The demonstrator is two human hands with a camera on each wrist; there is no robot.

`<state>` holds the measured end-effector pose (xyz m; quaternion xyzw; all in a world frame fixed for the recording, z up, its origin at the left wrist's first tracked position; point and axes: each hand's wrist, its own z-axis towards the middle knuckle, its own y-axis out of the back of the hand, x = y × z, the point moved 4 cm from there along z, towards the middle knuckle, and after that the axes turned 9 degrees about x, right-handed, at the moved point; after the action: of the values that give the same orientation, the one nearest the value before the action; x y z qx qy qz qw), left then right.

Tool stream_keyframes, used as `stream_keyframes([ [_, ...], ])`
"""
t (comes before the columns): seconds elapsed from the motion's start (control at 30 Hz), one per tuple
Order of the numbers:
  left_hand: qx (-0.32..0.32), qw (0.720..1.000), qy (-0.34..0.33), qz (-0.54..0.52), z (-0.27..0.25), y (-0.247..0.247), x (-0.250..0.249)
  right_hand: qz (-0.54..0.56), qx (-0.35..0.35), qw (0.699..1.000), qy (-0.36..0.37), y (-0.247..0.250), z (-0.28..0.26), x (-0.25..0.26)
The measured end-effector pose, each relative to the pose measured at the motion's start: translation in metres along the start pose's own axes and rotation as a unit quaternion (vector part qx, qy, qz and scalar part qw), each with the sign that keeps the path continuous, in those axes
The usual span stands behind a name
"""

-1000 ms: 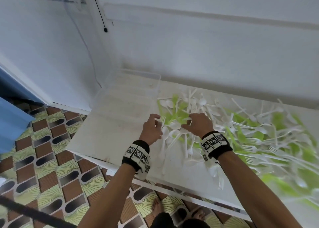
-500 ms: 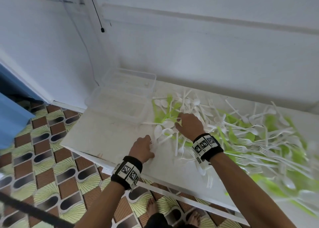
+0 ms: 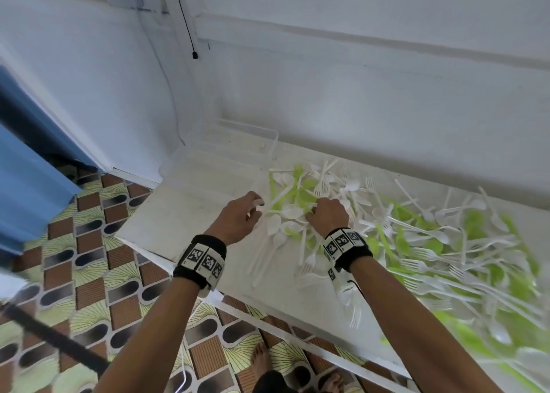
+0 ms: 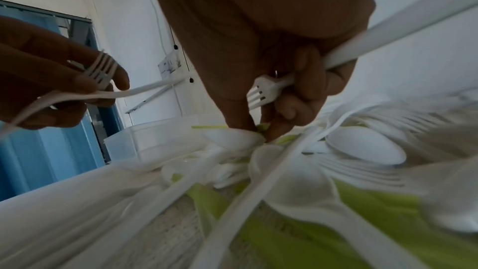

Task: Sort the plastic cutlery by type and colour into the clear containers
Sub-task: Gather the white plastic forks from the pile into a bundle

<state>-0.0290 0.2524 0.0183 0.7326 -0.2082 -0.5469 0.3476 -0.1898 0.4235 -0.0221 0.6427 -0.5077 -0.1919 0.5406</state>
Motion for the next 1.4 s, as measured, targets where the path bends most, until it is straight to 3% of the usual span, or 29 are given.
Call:
stream_keyframes([
  [0.17,0.022,0.999,-0.002,-0.046,0.003,-0.005,0.004,0.053,0.004,0.999,-0.008,0.006,0.0,-0.005],
  [0.23,0.016,0.993,0.011,-0.119,0.004,-0.008,0.006,0.061,0.021,0.998,-0.009,0.009,0.003,-0.012],
  [0.4,0.001,0.955,0.058,-0.292,0.011,-0.012,0.005,-0.03,0.021,0.999,-0.011,0.014,0.004,-0.022],
  [0.57,0.056,0.911,0.028,-0.407,0.021,-0.013,-0.012,-0.013,-0.023,0.999,0.039,0.015,0.006,-0.005],
  [0.63,0.083,0.929,0.003,-0.359,0.021,-0.016,-0.015,-0.021,-0.019,0.999,0.027,0.013,0.009,-0.003],
  [0.7,0.119,0.969,-0.023,-0.214,0.02,-0.024,-0.014,-0.02,-0.005,1.0,0.015,0.01,0.013,-0.006],
  [0.77,0.162,0.982,-0.062,-0.07,0.017,-0.039,-0.009,-0.018,0.005,1.0,0.019,0.009,0.017,-0.008],
  [0.87,0.208,0.968,-0.113,0.077,0.011,-0.059,-0.001,-0.007,0.02,0.999,0.032,0.009,0.026,-0.009],
  [1.0,0.216,0.926,-0.229,0.209,-0.002,-0.081,-0.013,0.01,0.062,0.997,0.052,0.008,0.031,-0.007],
  [1.17,0.205,0.898,-0.313,0.233,-0.005,-0.095,-0.018,0.059,0.068,0.994,0.066,0.013,0.028,-0.005],
  [1.4,0.16,0.922,-0.331,0.119,0.002,-0.081,-0.02,0.075,0.032,0.995,0.065,0.055,0.022,-0.013],
])
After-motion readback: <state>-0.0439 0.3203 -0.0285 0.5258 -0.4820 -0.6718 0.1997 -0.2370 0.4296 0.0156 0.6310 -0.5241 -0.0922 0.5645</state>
